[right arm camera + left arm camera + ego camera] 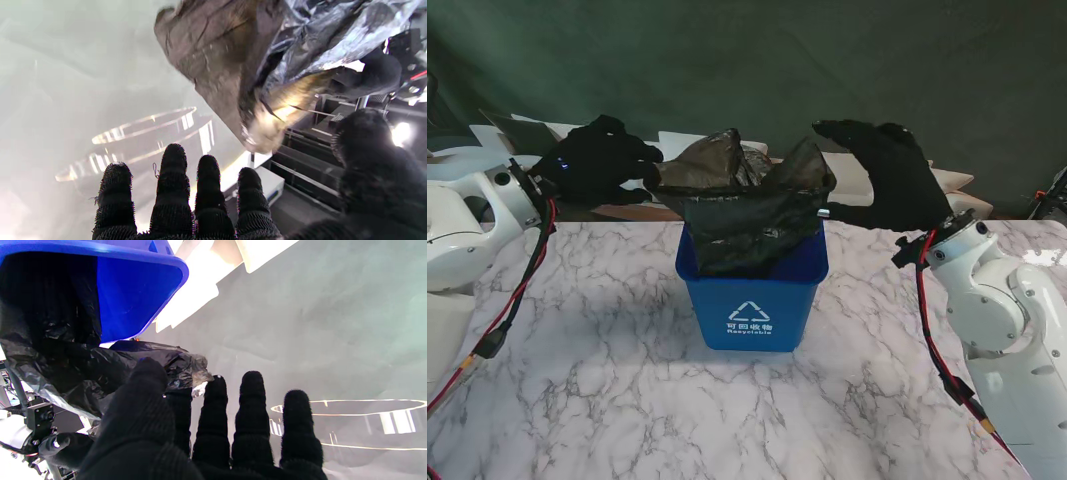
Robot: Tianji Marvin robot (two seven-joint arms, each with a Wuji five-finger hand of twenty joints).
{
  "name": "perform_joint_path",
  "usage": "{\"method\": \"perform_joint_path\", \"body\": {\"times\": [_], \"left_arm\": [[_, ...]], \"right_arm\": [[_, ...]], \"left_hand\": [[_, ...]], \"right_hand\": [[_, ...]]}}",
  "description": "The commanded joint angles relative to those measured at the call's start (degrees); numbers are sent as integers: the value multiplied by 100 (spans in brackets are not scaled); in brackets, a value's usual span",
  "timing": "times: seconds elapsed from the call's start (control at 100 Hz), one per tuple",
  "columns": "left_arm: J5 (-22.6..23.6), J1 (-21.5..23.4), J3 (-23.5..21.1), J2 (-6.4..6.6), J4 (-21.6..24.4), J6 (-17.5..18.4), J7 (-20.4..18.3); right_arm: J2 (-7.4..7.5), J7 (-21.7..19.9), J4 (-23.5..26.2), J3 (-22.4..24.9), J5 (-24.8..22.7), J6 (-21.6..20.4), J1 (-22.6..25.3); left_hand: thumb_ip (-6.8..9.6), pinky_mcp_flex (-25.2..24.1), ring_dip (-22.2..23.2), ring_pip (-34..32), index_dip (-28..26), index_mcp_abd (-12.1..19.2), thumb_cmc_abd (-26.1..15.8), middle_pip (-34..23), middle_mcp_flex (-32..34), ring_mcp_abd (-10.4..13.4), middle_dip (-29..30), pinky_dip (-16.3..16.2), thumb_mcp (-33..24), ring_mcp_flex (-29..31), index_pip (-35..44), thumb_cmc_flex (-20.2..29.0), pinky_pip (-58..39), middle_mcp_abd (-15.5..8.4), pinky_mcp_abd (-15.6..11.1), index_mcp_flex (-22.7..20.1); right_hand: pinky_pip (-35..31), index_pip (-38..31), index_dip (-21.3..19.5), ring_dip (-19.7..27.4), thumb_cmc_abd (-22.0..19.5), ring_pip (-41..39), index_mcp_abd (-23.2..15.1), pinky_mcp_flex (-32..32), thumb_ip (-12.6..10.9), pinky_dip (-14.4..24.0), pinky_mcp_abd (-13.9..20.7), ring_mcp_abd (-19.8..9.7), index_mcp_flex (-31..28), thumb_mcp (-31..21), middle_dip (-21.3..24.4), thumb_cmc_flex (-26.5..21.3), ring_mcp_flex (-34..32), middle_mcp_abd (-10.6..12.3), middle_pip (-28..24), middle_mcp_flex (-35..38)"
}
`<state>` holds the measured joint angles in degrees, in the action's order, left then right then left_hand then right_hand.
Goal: Fit the garbage bag over the bin
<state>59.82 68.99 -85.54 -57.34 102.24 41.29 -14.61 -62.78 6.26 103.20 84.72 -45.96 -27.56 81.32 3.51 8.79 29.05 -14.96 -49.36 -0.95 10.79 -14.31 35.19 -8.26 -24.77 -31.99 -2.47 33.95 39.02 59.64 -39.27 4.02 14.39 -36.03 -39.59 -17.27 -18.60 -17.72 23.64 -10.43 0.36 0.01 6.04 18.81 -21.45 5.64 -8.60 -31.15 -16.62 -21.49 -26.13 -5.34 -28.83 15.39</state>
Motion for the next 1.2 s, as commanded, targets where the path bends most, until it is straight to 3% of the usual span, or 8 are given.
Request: {"method": "perform_joint_path", "body": {"times": [0.0,0.21,0.28,0.61,0.79,0.85,0.95,1.19], "left_arm": [[23,-67,66,11,-65,-43,-111],[53,-220,233,18,-123,-77,-202],[33,-236,271,15,-127,-98,-210],[-15,-175,297,-3,-26,44,-88],[-30,-122,217,-10,65,130,-28],[22,-92,169,-18,89,154,63],[55,-27,40,-29,132,135,162],[42,143,-339,-47,258,204,364]], "right_arm": [[16,237,59,64,-409,-159,143],[45,794,319,180,-1208,-244,370],[76,827,344,194,-1415,-316,369],[229,45,193,-249,-1753,-160,41],[216,-66,7,-579,-1631,88,-250],[215,-73,-19,-661,-1650,183,-326],[222,44,-145,-782,-1802,212,-533],[175,562,-639,-1209,-1846,244,-1172]], "left_hand": [[25,-91,51,95,-86,-67,-72,88,70,43,-79,-132,-21,65,66,270,-78,-23,107,-92],[25,-93,50,100,-87,-51,-74,92,66,52,-79,-130,-29,56,63,268,-79,-20,100,-90],[23,-96,50,100,-86,-44,-73,92,64,54,-80,-129,-27,57,60,261,-78,-24,96,-87],[21,-89,54,97,-90,-23,-90,84,58,62,-85,-129,-29,58,60,249,-86,-28,92,-68],[18,-91,55,97,-93,0,-108,87,45,65,-84,-129,-27,56,58,240,-91,-27,83,-40],[16,-81,58,90,-94,17,-107,83,51,68,-85,-130,-20,71,59,224,-97,-28,76,-34],[18,-83,58,92,-89,4,-110,79,56,69,-86,-129,-23,67,58,226,-99,-27,78,-27],[25,-83,67,80,-85,-10,-108,65,51,78,-95,-132,-32,72,76,248,-114,-26,77,-24]], "right_hand": [[143,119,83,85,131,166,-425,-127,-142,71,175,14,279,104,79,189,199,-1,132,-245],[150,89,-37,159,11,283,200,-198,-194,71,175,56,229,202,134,132,430,-128,135,-485],[142,-7,-89,205,70,330,-401,-226,-208,63,173,66,-37,209,163,-54,483,-121,151,-488],[54,-840,-816,490,-150,526,90,-249,-257,-236,84,172,-1067,662,280,-697,611,-310,304,-466],[-326,-2715,-2087,485,-430,371,-984,-192,-328,-630,40,178,-1683,1338,84,-2046,387,-325,-110,-32],[-489,-3980,-1952,334,-30,146,-1794,-117,-107,-695,-21,191,-1936,526,-254,-2148,132,-291,-422,353],[-691,-4391,-2350,93,219,-207,-2450,-3,205,-716,-62,137,-2406,-587,-710,-2039,-172,-160,-715,779],[-944,-4833,-2477,-168,-270,-746,-1949,34,422,-717,-20,-14,-2056,-759,-1162,-2184,-373,20,-1185,989]]}}
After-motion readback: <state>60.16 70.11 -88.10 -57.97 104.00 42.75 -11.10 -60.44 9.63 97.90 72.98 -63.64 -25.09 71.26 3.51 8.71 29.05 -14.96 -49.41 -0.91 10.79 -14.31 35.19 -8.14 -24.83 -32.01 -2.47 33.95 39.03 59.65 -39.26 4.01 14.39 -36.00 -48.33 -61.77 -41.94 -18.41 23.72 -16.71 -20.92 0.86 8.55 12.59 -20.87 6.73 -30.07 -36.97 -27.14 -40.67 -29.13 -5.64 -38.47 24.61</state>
